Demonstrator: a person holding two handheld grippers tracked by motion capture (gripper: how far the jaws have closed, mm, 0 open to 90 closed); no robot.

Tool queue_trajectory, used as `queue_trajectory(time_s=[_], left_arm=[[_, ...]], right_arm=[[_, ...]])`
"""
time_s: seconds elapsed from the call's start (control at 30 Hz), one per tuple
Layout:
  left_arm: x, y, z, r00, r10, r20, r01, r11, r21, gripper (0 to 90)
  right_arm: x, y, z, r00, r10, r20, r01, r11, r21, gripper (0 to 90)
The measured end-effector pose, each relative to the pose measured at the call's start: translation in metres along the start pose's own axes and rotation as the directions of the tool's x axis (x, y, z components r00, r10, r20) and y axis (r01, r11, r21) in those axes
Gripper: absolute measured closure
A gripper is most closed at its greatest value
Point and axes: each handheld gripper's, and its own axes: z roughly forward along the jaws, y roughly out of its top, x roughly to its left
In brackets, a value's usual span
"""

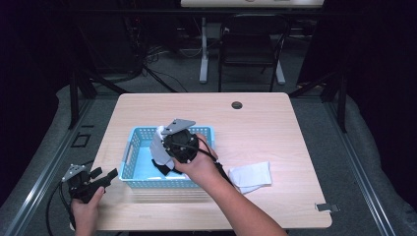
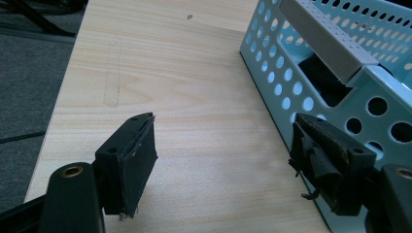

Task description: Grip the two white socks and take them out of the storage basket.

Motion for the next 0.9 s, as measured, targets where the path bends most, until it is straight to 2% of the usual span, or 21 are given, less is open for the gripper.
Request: queue_trajectory(time_s=[0.27,0.6,0.9], left_arm=[[0.0,0.0,0.0,1.0,0.001,0.0,-0.001,1.0,0.008,24.8],[0.0,0.0,0.0,1.0,0.0,0.0,0.0,1.0,0.009,24.8],[0.0,0.0,0.0,1.0,-0.001,0.002,0.001,1.0,0.004,24.8]], right_arm=[[0.007,-0.002,-0.015,0.9997,-0.019,0.013,0.02,0.998,-0.062,86.9],[0.007,-0.001,-0.031,0.9994,0.024,-0.026,-0.027,0.994,-0.108,87.9],[-0.003,-0.003,-0.054,0.9972,0.07,-0.025,-0.074,0.981,-0.179,88.0]])
